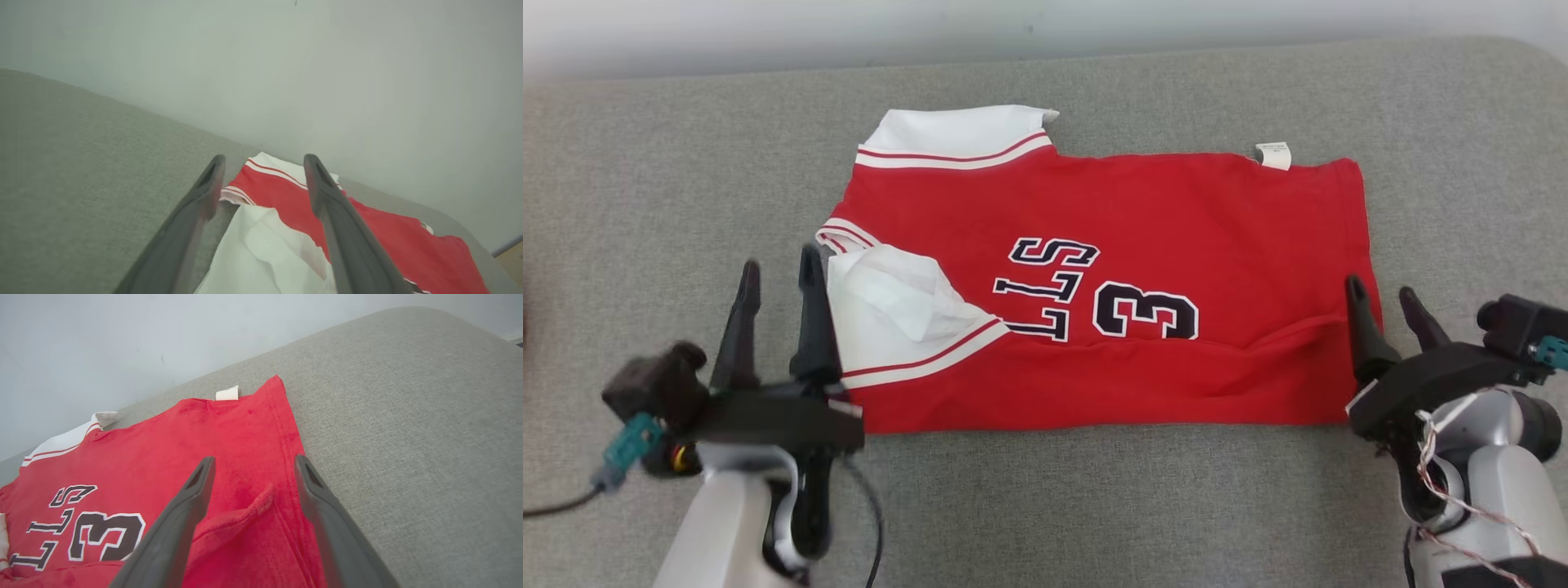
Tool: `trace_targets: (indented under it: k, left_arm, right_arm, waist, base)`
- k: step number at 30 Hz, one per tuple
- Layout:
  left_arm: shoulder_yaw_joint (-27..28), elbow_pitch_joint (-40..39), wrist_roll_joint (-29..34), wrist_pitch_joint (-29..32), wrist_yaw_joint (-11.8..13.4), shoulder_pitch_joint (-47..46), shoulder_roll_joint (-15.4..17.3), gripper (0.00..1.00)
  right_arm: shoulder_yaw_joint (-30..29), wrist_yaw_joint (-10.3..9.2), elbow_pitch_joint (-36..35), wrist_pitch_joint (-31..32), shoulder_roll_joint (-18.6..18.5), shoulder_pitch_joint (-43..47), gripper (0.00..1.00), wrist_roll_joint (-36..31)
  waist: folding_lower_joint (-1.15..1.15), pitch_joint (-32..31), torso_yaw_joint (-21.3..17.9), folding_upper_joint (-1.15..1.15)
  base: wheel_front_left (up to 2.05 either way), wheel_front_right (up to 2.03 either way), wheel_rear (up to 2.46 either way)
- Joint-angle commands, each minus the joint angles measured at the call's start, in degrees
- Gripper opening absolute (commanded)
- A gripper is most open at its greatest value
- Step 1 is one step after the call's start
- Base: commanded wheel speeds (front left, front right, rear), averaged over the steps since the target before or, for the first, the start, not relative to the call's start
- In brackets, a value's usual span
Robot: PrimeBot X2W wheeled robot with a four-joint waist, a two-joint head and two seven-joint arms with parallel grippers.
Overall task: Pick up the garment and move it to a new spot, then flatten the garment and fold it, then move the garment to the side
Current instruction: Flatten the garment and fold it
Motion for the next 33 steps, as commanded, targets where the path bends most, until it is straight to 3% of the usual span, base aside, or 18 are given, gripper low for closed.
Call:
trace_targets:
  k: [1,10,17,33]
  left_arm:
    - [-0.6,-0.4,3.1,-0.3,0.8,2.3,1.3,1.00]
    - [-5.7,-0.7,13.1,2.4,6.0,9.2,5.9,1.00]
    - [-9.0,2.4,17.1,7.4,8.2,8.4,7.5,1.00]
    - [-11.3,7.2,16.6,13.0,9.7,7.1,5.8,1.00]
  right_arm:
    - [-0.4,0.09,-0.7,1.1,0.0,2.0,1.00,-0.9]
    - [-1.9,0.09,-9.9,11.4,0.0,10.2,1.00,-4.1]
    - [-1.6,0.09,-10.8,14.9,0.0,10.6,1.00,-6.9]
    - [-0.3,0.09,-9.5,21.3,0.0,8.9,1.00,-13.6]
  waist:
    - [0.00,-0.2,0.1,-0.01]
    - [0.00,-0.5,0.0,-0.01]
    - [0.00,-0.5,-0.3,-0.01]
    - [0.00,-0.2,0.4,-0.01]
  base:
    - [0.00,0.00,0.00]
    - [0.00,0.00,0.00]
    - [0.00,0.00,0.00]
    - [0.00,0.00,0.00]
